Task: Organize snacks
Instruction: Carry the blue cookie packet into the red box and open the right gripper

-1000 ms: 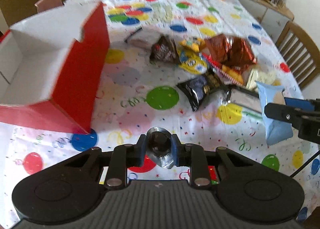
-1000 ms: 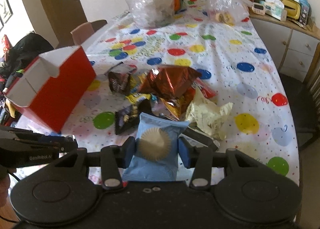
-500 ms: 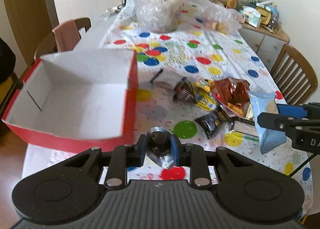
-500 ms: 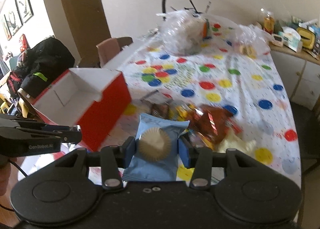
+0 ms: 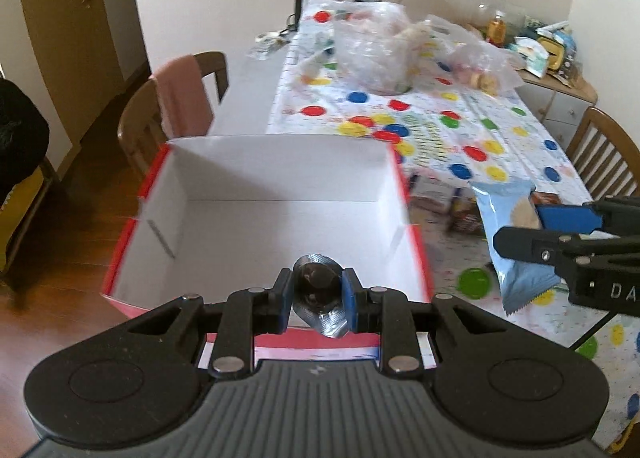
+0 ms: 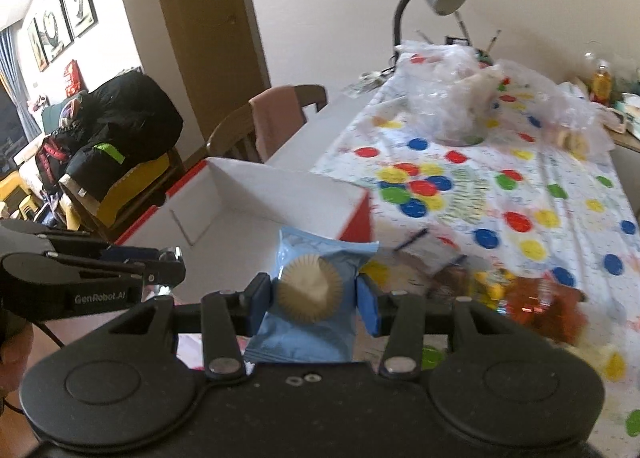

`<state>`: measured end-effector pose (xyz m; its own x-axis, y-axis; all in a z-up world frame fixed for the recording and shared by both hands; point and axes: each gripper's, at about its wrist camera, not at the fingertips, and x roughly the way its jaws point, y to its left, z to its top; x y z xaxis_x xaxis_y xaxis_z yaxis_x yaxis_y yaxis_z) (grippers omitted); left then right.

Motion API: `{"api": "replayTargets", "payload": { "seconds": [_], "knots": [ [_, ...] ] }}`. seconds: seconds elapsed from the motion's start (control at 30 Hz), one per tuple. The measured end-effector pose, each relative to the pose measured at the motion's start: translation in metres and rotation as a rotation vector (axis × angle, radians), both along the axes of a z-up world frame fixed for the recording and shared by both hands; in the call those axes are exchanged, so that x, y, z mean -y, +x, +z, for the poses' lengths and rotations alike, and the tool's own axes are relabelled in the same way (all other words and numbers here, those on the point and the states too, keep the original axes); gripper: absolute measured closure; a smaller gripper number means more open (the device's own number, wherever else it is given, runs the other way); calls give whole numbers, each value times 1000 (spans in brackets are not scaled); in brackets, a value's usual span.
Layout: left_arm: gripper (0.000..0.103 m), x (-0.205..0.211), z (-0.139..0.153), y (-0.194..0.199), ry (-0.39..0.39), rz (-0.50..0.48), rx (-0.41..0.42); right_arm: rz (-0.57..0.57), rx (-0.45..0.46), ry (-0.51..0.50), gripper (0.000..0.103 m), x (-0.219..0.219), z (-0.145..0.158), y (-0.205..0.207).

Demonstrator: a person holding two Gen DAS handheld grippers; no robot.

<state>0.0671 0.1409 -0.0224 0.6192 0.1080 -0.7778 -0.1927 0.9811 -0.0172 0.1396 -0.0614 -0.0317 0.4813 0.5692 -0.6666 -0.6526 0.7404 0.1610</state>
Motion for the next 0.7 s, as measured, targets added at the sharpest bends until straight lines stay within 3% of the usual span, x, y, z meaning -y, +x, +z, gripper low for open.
{"api": "replayTargets", "payload": {
  "seconds": [0.4, 0.7],
  "knots": [
    [78, -94, -19, 26, -10, 9, -73, 19, -48, -85, 58, -97, -34, 14],
    [78, -115, -52, 58, 6, -27, -176, 34, -125, -189, 58, -138, -75, 34]
  ]
}}
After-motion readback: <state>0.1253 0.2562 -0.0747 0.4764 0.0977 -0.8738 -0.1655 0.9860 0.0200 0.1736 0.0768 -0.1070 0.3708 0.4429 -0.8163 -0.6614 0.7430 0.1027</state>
